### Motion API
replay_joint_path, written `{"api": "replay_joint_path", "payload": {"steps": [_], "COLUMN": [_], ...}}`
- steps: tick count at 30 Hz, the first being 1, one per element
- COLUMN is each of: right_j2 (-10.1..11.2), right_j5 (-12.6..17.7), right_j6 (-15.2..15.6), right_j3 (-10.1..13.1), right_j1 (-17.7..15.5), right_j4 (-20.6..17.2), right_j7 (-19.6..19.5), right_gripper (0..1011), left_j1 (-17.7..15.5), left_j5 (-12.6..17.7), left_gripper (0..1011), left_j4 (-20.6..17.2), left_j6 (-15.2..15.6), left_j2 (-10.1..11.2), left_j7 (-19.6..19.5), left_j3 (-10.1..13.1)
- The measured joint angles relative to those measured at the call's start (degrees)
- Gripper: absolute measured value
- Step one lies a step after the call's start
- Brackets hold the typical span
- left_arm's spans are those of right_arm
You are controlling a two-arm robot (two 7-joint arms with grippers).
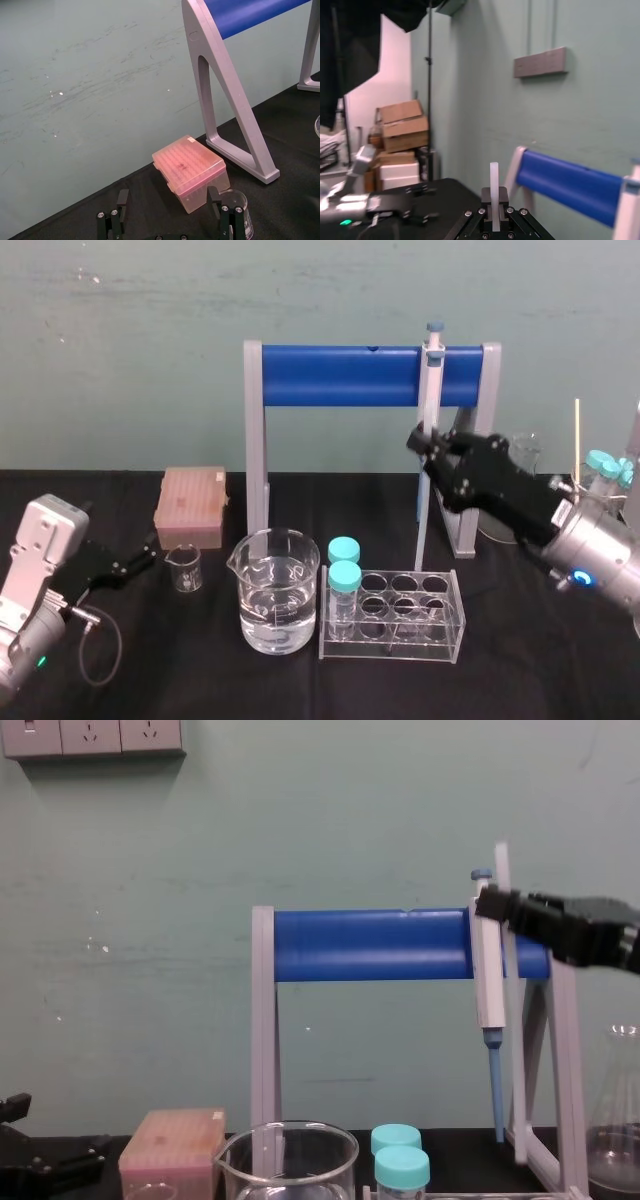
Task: Pick up the stirring rod with one hand, then place it down.
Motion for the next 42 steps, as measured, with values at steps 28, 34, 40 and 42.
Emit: {"api": "replay_joint_path", "payload": {"steps": [28, 34, 40, 42], "right_j2": [-1.3, -1.6, -1.9, -2.0], "right_j5": [-0.9, -1.5, -2.0, -2.2], "right_j6": [-1.9, -1.0, -0.1, 0.2], "right_j3": [-5.9, -6.9, -7.6, -7.8], "right_j1": [3.0, 3.4, 3.4, 3.4], "right_j4": [9.2, 11.1, 12.1, 12.5], "right_j7": [1.7, 1.8, 1.5, 1.3], "right_gripper": [69, 69, 69, 69], "left_j1": [0.0, 0.0, 0.0, 0.0], "left_j5": [0.0, 0.0, 0.0, 0.0], "left_gripper": [1000, 1000, 1000, 1000], "left_j4": [0.0, 0.0, 0.0, 0.0], "left_j6": [0.0, 0.0, 0.0, 0.0], "left_j2": [0.0, 0.0, 0.0, 0.0], "left_j7": [0.0, 0.0, 0.0, 0.0], "left_j3": [0.0, 0.0, 0.0, 0.0]}}
